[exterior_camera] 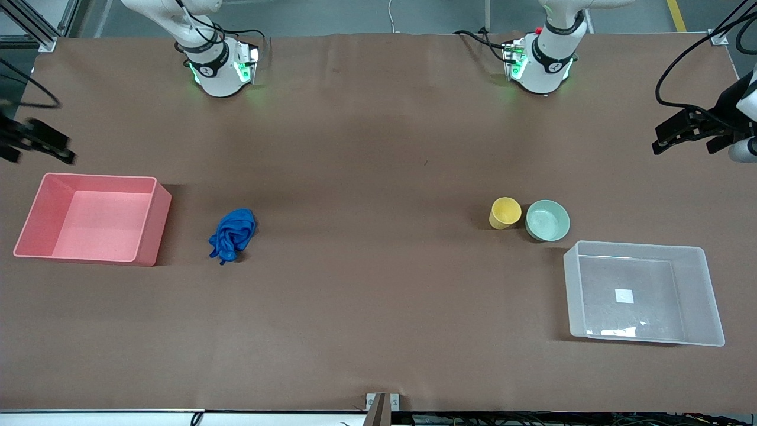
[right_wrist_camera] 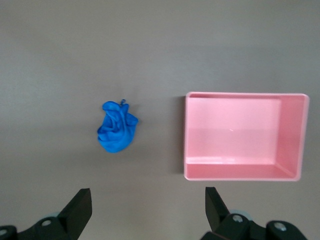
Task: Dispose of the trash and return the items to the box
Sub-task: 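Grasp the blue cloth with the right gripper while the left gripper reaches the bowl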
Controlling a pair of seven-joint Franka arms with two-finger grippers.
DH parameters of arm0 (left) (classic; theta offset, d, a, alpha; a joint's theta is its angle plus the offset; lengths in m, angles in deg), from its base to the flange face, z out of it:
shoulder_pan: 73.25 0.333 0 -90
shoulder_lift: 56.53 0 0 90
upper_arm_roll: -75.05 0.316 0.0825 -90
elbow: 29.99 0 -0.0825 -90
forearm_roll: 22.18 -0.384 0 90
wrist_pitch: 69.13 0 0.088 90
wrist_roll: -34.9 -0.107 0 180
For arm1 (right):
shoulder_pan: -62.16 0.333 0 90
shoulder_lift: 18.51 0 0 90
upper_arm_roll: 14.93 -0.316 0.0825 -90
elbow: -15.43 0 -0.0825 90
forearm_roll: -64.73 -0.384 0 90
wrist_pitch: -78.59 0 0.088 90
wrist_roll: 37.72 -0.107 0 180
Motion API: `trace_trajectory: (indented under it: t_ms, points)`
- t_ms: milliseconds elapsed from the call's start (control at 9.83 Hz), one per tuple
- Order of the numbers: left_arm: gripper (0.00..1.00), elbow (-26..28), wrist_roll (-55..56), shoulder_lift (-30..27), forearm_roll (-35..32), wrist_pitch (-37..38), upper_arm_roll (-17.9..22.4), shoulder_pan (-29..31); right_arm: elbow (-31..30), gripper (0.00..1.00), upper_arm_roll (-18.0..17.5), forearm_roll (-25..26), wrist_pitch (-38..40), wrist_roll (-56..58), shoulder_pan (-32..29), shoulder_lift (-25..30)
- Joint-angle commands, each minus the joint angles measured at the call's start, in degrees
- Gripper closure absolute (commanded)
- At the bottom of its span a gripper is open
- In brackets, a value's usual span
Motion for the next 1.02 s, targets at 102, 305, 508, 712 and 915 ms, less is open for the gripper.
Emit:
trace_trajectory:
  t_ms: [102,305,508,712,915]
  points:
    - [0.00,13.1,-0.5,0.3,-1.0,-10.8,0.5,0.0,-18.0,0.00,0.2,-0.3,-23.5,-4.3,5.9,-7.1]
    - [0.00,23.5,-0.5,0.3,-1.0,-21.4,1.4,0.0,-27.0,0.00,0.2,-0.4,-41.2,-7.1,9.1,-14.6]
    - [0.00,32.5,-0.4,1.6,-0.9,-32.9,1.5,0.0,-27.8,0.00,0.3,-0.1,-50.4,-7.0,9.1,-22.3]
    - [0.00,39.5,0.0,4.5,-0.9,-43.1,1.5,0.0,-27.8,0.00,0.4,0.1,-52.1,-6.8,8.9,-24.8]
    - [0.00,43.1,0.2,8.3,-0.8,-50.6,1.5,0.7,-29.7,0.00,0.3,0.1,-51.9,-6.9,9.3,-24.9]
